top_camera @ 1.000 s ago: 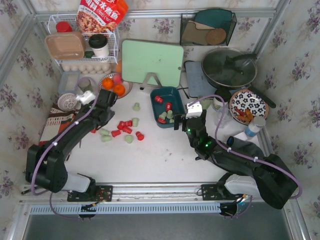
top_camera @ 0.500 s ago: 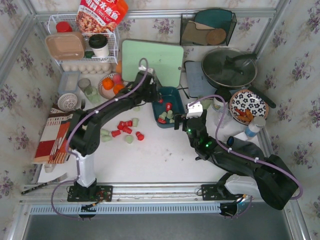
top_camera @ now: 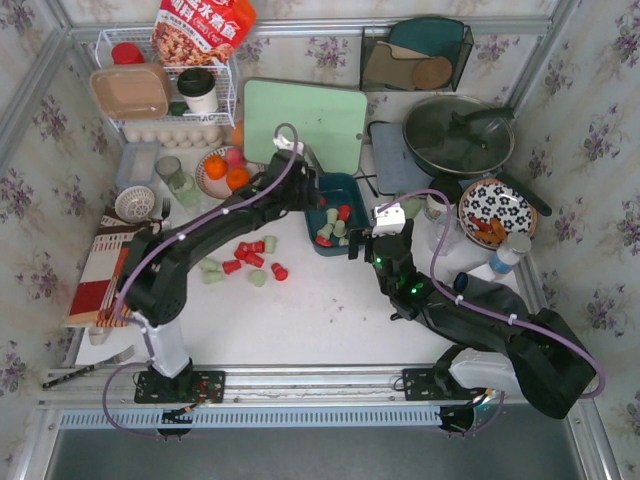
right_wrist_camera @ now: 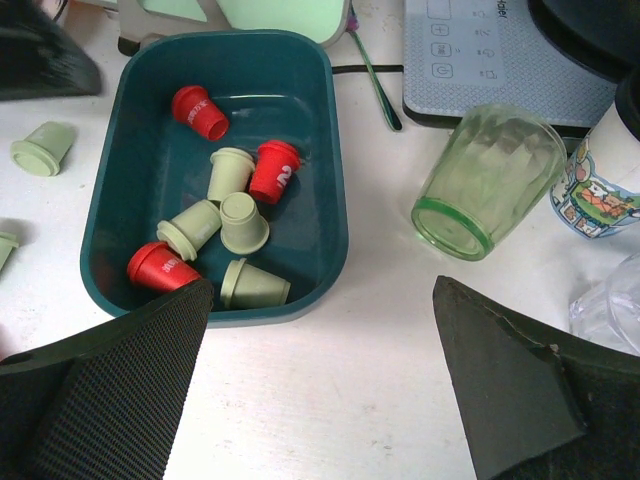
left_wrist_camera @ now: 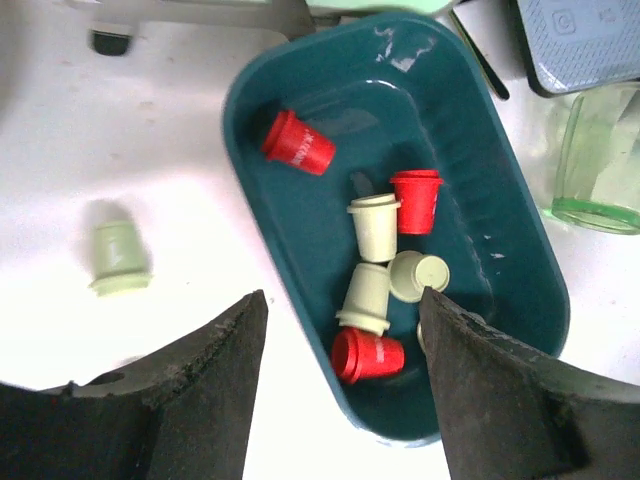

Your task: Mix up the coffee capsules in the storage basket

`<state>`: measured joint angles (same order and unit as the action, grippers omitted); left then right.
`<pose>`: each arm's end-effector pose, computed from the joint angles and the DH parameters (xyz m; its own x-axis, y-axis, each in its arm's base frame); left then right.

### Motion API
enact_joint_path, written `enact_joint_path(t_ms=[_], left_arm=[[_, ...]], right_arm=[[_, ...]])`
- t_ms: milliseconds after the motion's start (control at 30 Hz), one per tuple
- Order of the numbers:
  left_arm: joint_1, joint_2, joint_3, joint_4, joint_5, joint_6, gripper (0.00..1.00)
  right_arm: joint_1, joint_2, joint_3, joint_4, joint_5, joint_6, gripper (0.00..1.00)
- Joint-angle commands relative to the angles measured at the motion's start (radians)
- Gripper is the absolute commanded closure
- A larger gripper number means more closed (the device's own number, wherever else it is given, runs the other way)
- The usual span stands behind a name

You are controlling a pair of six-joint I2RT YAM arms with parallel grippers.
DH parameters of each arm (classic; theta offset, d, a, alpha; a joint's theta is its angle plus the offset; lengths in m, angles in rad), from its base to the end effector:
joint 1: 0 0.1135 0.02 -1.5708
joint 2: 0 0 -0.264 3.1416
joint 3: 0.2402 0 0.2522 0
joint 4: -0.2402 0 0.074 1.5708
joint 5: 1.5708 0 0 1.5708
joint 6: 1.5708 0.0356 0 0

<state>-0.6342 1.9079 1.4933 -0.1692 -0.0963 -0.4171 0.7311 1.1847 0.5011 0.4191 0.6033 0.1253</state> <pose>0.3621 -0.2621 0.2586 -0.6187 -0.0455 -0.7843 0.3003 0.9088 -0.2896 0.1982 0.1506 0.2229 -0.2109 -0.0509 -0.9762 -0.1167 0.9928 -0.0265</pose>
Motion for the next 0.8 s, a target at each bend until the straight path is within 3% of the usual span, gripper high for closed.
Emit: enact_joint_path(t_ms=[0, 133, 233, 500, 633, 767], left_arm=[[0.001, -0.140, -0.083, 0.009, -0.169, 0.019, 0.35], [0.011, -0.284, -0.167, -0.137, -0.356, 0.009, 0.35], [0.053, -0.380, -0.273, -0.201, -0.421, -0.006, 0.39], [0.359, -0.566, -0.525, -0.252, -0.311, -0.084, 0.40], [0.541, -0.547, -0.577, -0.234, -0.196, -0.084, 0.40], [0.617, -0.427, -0.532, -0.226, -0.184, 0.003, 0.41]], right_arm=[[0.000, -0.003, 0.003, 0.021, 0.016, 0.000, 0.00], [0.001, -0.008, 0.002, 0.021, 0.011, 0.003, 0.00], [0.001, -0.008, 0.002, 0.021, 0.004, 0.005, 0.00], [0.001, -0.011, 0.002, 0.019, -0.003, 0.008, 0.00], [0.001, -0.001, 0.003, 0.021, -0.001, 0.007, 0.00], [0.000, 0.014, 0.005, 0.024, 0.001, 0.007, 0.00]])
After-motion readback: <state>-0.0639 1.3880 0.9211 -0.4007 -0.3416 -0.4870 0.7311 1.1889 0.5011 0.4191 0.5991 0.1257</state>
